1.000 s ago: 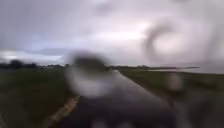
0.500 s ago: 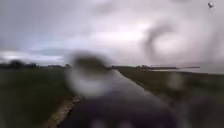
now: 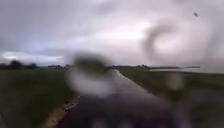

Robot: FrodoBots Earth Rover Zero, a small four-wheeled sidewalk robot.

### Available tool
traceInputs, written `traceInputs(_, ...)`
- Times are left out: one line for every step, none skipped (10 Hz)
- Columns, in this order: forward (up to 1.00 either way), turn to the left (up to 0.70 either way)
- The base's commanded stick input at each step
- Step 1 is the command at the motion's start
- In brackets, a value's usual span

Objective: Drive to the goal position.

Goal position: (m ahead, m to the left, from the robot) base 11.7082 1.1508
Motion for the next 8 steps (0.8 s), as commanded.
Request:
traceInputs(0.7, -0.13)
traceInputs(0.7, -0.08)
traceInputs(0.7, -0.04)
traceInputs(0.7, -0.02)
traceInputs(0.7, 0.0)
traceInputs(0.7, 0.0)
traceInputs(0.7, 0.0)
traceInputs(0.7, 0.0)
